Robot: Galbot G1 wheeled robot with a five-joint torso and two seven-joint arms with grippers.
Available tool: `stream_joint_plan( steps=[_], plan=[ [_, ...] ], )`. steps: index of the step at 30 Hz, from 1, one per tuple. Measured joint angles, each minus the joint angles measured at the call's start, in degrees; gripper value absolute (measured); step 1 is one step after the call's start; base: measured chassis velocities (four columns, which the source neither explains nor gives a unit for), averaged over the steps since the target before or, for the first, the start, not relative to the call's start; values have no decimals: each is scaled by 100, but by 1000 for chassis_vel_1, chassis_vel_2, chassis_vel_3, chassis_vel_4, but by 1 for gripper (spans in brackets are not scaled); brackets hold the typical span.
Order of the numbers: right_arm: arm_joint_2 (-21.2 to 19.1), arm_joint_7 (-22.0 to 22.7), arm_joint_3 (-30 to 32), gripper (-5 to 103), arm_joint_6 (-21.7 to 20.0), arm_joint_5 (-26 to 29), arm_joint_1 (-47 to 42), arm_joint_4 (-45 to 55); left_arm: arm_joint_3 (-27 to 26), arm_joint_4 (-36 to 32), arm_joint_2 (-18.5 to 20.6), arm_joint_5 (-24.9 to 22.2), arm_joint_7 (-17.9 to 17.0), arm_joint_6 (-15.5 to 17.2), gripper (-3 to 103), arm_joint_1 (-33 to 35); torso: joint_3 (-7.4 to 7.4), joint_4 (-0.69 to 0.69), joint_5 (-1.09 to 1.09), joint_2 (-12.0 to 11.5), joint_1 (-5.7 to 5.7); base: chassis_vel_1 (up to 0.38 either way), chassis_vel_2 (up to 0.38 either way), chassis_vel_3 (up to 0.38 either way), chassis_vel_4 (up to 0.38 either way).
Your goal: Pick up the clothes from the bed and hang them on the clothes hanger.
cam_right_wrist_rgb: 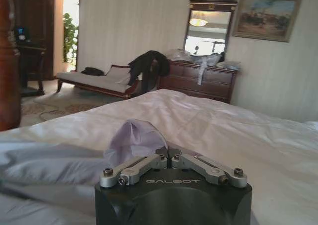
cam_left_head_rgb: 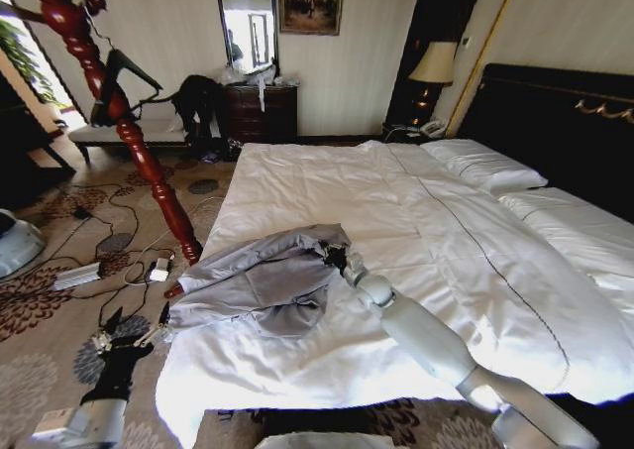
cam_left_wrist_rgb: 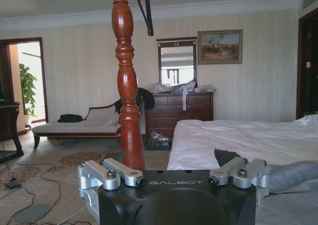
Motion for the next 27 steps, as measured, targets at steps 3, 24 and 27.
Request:
stream_joint_plan(
  steps=[3,24,27],
  plan=[
    [10,231,281,0,-139,563,124,-155,38,0,7,0,-14,-6,100,6,0,0,1,0,0,0,0,0,0],
    [111,2551,1841,5,-1956,3852,244,-826,442,12,342,109,-100,113,100,-162,0,2,0,0,0,0,0,0,0],
    [21,2729,1941,16,-2168,4120,133,-664,457,-27,330,126,-147,129,100,-124,0,0,1,0,0,0,0,0,0]
  ],
)
